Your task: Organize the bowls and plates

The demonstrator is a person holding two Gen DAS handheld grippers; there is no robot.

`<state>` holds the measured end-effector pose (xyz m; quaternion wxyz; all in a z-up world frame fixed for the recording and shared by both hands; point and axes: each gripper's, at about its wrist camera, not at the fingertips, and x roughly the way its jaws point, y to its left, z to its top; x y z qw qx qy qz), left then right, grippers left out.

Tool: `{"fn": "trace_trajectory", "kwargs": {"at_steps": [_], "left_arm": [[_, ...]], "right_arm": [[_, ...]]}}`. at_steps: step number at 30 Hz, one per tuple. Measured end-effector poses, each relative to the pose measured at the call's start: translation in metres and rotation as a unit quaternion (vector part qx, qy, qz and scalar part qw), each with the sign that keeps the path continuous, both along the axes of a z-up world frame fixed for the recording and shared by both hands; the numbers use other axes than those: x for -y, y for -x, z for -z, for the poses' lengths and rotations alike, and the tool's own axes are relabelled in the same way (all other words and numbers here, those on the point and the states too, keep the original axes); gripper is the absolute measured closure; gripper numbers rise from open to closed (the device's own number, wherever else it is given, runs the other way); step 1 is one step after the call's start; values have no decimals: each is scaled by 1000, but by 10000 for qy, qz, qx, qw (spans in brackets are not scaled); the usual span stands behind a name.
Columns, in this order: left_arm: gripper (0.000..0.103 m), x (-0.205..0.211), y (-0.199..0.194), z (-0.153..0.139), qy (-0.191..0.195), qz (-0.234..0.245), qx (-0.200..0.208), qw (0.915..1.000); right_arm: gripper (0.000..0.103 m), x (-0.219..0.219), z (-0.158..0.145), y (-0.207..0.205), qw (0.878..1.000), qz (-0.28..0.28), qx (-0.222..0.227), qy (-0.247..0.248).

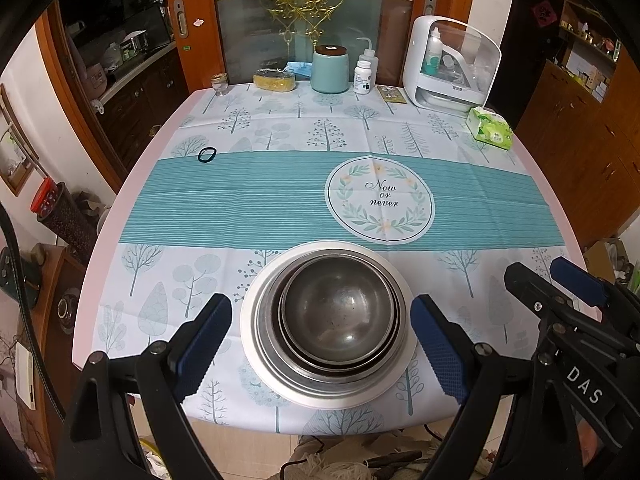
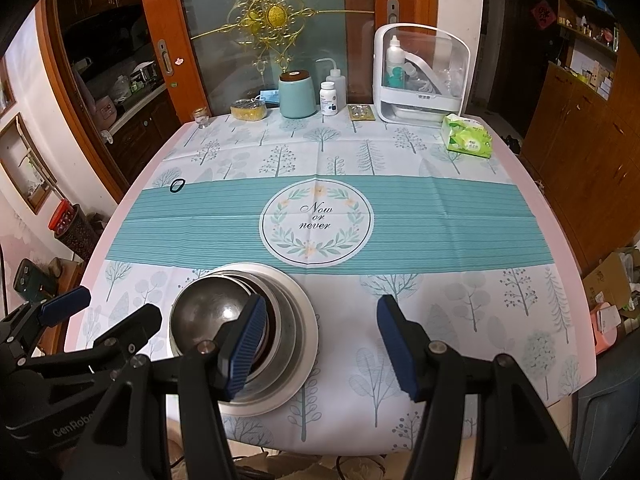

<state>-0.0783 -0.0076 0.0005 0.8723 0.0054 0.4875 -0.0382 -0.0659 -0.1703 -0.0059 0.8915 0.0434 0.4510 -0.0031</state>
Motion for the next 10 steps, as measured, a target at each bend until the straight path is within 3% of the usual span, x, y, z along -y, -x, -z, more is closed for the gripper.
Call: {"fn": "trace_trajectory", "kwargs": {"at_steps": [10], "left_arm": [[13,0,0,0,-3,0,-6,10000]], "right_arm": [[44,-1,1,0,10000,3,-6,0]]}}
